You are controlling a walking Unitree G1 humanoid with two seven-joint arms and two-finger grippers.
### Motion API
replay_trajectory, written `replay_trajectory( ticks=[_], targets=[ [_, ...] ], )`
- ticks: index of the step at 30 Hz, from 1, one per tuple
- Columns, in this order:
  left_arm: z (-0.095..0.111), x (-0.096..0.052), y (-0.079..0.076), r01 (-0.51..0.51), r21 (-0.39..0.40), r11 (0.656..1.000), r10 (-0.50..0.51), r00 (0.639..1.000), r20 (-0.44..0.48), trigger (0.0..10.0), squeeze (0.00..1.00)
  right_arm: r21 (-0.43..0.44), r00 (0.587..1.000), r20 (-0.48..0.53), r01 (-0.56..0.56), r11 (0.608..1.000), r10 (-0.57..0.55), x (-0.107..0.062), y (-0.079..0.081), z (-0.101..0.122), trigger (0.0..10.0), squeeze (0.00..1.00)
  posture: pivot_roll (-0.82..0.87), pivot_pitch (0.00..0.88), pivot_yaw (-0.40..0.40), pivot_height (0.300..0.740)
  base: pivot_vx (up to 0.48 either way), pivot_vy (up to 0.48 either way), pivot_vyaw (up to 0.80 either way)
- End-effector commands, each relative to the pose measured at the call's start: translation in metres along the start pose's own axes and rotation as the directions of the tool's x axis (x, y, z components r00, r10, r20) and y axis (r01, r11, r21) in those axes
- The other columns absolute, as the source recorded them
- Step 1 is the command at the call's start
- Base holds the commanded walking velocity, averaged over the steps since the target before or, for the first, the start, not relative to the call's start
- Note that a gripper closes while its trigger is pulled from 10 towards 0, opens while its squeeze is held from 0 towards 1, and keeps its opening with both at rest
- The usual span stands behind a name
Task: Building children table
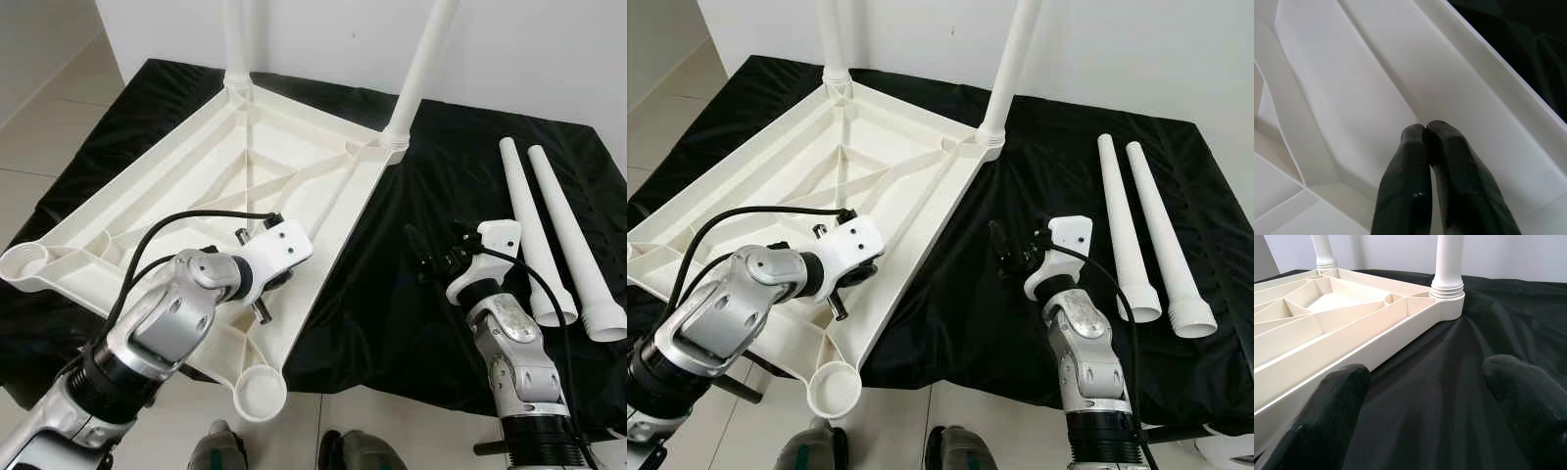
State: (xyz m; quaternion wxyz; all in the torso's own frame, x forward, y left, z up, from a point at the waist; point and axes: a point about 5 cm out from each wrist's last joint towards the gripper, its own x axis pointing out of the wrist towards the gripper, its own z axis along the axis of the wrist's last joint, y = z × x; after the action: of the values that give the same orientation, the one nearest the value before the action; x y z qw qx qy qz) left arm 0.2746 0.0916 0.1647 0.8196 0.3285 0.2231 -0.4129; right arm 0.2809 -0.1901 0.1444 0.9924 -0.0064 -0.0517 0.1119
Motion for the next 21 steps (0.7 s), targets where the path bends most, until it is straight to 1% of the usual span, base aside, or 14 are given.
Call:
replay_trajectory(
  ticks=[1, 3, 4, 8, 13, 14, 15, 17, 18, 20, 21],
  targets=[
    [-0.020, 0.013, -0.003, -0.011, -0.037, 0.999, 0.007, 0.993, -0.116, 0.7, 0.00, -0.006, 1.000, -0.004, 0.016, 1.000, -0.016, -0.003, -0.003, 0.001, 10.0, 0.00, 0.00, 0.110, -0.039, 0.740, 0.000, 0.000, 0.00],
    [-0.020, 0.014, -0.002, -0.011, -0.036, 0.999, 0.007, 0.993, -0.120, 0.7, 0.00, -0.005, 1.000, -0.004, 0.019, 1.000, -0.019, -0.003, -0.003, 0.001, 10.0, 0.00, 0.00, 0.110, -0.039, 0.740, 0.000, 0.000, 0.00],
    [-0.020, 0.015, -0.003, -0.005, -0.024, 1.000, 0.002, 0.992, -0.126, 10.0, 0.00, -0.003, 1.000, -0.004, 0.021, 1.000, -0.021, -0.004, -0.003, 0.001, 10.0, 0.00, 0.00, 0.111, -0.038, 0.740, 0.000, 0.000, 0.00],
    [-0.019, 0.018, -0.002, 0.000, -0.015, 1.000, -0.002, 0.991, -0.132, 10.0, 0.00, 0.000, 1.000, -0.005, 0.024, 1.000, -0.024, -0.004, -0.003, 0.001, 10.0, 0.00, -0.01, 0.111, -0.037, 0.740, 0.000, 0.000, 0.00],
    [-0.014, 0.026, -0.001, 0.004, -0.001, 1.000, -0.004, 0.991, -0.131, 10.0, 0.00, 0.001, 1.000, -0.004, 0.027, 1.000, -0.027, -0.004, -0.003, 0.002, 10.0, 0.00, -0.01, 0.110, -0.033, 0.740, 0.000, 0.000, 0.00],
    [-0.012, 0.029, -0.002, 0.010, -0.006, 1.000, -0.011, 0.992, -0.125, 10.0, 0.00, 0.000, 1.000, -0.003, 0.029, 1.000, -0.029, -0.005, -0.003, 0.002, 10.0, 0.00, -0.01, 0.110, -0.032, 0.740, 0.000, 0.000, 0.00],
    [-0.012, 0.029, -0.002, 0.010, -0.006, 1.000, -0.011, 0.992, -0.125, 10.0, 0.00, 0.000, 1.000, -0.003, 0.029, 1.000, -0.029, -0.005, -0.003, 0.002, 10.0, 0.00, -0.01, 0.110, -0.032, 0.740, 0.000, 0.000, 0.00],
    [-0.010, 0.036, -0.005, 0.020, -0.017, 1.000, -0.022, 0.992, -0.124, 10.0, 0.00, 0.001, 0.999, -0.002, 0.034, 0.999, -0.034, -0.006, -0.004, 0.002, 10.0, 0.00, -0.02, 0.109, -0.028, 0.740, 0.000, 0.000, 0.00],
    [-0.010, 0.036, -0.005, 0.020, -0.017, 1.000, -0.022, 0.992, -0.124, 10.0, 0.00, 0.001, 0.999, -0.002, 0.034, 0.999, -0.034, -0.006, -0.004, 0.002, 10.0, 0.00, -0.02, 0.109, -0.028, 0.740, 0.000, 0.000, 0.00],
    [-0.004, 0.044, -0.009, 0.031, -0.049, 0.998, -0.036, 0.994, -0.104, 10.0, 0.00, 0.005, 0.999, -0.002, 0.041, 0.999, -0.041, -0.007, -0.003, 0.002, 10.0, 0.00, -0.02, 0.109, -0.025, 0.740, 0.000, 0.000, 0.00],
    [-0.004, 0.044, -0.009, 0.031, -0.049, 0.998, -0.036, 0.994, -0.104, 10.0, 0.00, 0.005, 0.999, -0.002, 0.041, 0.999, -0.041, -0.007, -0.003, 0.002, 10.0, 0.00, -0.02, 0.109, -0.025, 0.740, 0.000, 0.000, 0.00]
  ],
)
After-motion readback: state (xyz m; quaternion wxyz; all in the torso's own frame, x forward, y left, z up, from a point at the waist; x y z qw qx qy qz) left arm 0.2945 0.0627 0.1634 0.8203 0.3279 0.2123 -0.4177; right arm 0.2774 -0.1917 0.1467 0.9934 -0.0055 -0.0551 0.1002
